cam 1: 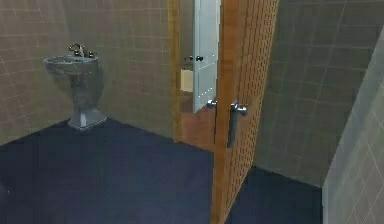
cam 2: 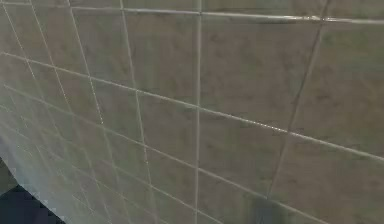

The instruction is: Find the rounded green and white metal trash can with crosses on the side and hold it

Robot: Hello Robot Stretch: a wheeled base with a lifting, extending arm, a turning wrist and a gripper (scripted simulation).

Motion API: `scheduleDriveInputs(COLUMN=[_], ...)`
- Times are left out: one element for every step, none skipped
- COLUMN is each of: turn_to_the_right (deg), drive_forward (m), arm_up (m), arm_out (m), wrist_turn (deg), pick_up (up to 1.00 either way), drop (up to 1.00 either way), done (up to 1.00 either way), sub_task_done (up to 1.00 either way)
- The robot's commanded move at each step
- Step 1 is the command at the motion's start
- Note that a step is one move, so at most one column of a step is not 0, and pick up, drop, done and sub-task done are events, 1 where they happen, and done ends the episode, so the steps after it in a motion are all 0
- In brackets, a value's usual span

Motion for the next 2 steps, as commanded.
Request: scheduleDriveInputs(turn_to_the_right=[-15.0,0.0], drive_forward=[0.0,1.0], arm_up=[0.0,0.0], arm_out=[0.0,0.0], wrist_turn=[0.0,0.0], pick_up=[0.0,0.0], drop=[0.0,0.0], done=[0.0,0.0], sub_task_done=[0.0,0.0])
